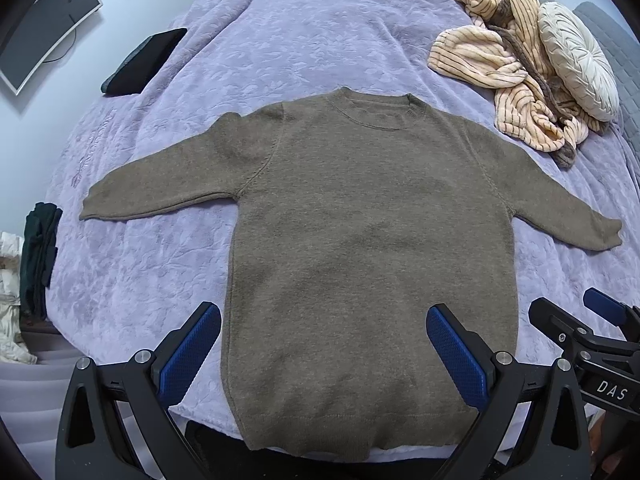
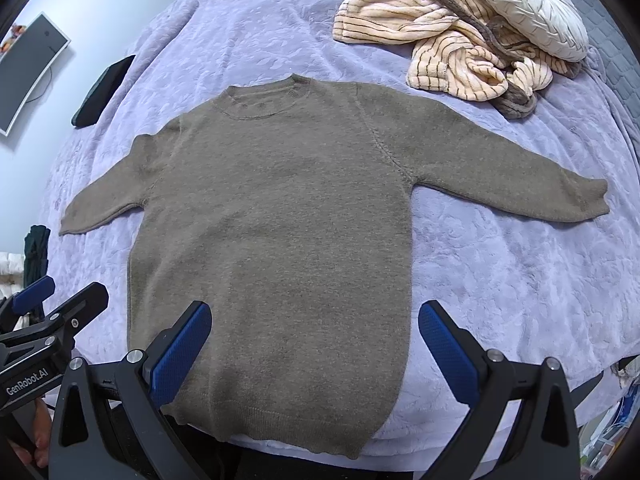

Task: Fold small clothes

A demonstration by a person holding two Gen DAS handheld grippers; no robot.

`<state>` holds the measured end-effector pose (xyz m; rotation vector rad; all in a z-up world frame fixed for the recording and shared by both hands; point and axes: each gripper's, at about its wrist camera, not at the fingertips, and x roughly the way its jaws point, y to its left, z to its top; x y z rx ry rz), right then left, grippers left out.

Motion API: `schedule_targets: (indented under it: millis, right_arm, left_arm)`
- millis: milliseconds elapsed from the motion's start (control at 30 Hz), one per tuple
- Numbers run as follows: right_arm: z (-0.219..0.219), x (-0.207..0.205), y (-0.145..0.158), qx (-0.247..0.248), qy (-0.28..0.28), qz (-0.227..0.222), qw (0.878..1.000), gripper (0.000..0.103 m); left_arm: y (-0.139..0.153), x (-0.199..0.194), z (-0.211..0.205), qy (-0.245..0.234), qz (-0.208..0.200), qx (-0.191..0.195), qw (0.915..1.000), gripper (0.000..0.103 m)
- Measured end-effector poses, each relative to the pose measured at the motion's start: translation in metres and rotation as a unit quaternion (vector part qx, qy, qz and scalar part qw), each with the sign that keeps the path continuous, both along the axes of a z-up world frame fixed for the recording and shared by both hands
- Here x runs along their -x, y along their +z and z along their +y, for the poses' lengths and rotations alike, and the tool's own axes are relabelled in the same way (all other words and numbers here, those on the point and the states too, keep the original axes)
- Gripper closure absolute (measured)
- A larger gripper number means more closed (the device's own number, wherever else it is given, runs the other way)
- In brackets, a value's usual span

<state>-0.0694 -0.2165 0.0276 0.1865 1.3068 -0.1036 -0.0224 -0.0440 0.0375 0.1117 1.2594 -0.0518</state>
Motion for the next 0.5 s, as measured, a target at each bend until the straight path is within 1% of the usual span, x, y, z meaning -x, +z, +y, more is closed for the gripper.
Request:
schedule_targets:
  millis: [500]
  right_arm:
    - [0.0009,0.0025,-0.0001,0.002,0.006,0.001,1.0,0.0]
  left_arm:
    - [0.0,0.0064,0.0042,0.003,0.003,0.0,1.0,0.0]
